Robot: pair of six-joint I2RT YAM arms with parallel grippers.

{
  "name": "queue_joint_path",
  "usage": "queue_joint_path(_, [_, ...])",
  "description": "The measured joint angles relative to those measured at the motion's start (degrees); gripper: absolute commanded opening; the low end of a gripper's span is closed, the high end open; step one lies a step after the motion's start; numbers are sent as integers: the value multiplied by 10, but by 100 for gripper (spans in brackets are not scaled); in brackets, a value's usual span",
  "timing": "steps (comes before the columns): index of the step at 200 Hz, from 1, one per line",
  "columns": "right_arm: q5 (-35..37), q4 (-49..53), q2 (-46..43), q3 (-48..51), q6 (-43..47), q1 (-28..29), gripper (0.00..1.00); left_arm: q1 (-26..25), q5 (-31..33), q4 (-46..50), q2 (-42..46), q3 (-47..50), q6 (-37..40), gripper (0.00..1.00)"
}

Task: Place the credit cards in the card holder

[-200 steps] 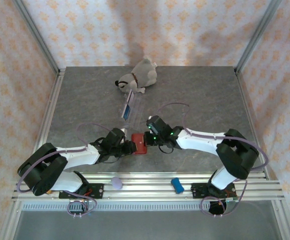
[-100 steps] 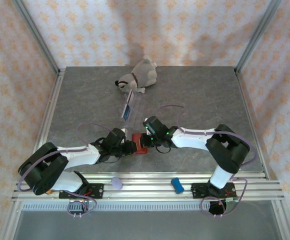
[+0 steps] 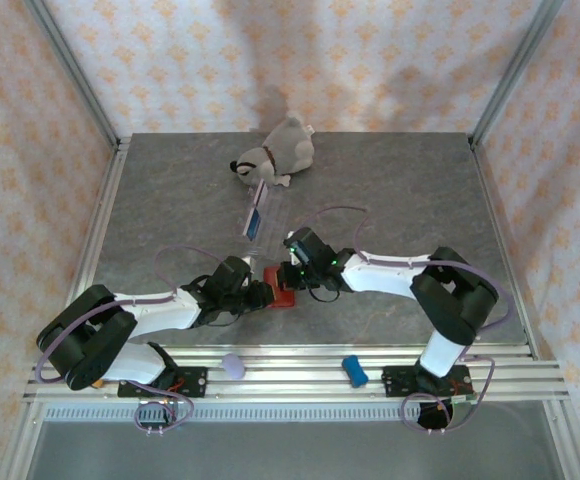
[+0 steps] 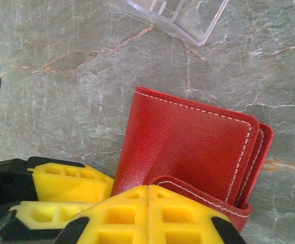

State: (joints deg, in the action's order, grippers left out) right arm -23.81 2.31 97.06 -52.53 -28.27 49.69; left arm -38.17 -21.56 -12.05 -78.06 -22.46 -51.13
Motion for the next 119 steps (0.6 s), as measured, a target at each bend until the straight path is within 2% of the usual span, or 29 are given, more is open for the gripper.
queue_joint_path(119, [-7,0,16,0,2,-1,0,-1,1,-4,-1,1,-1,29])
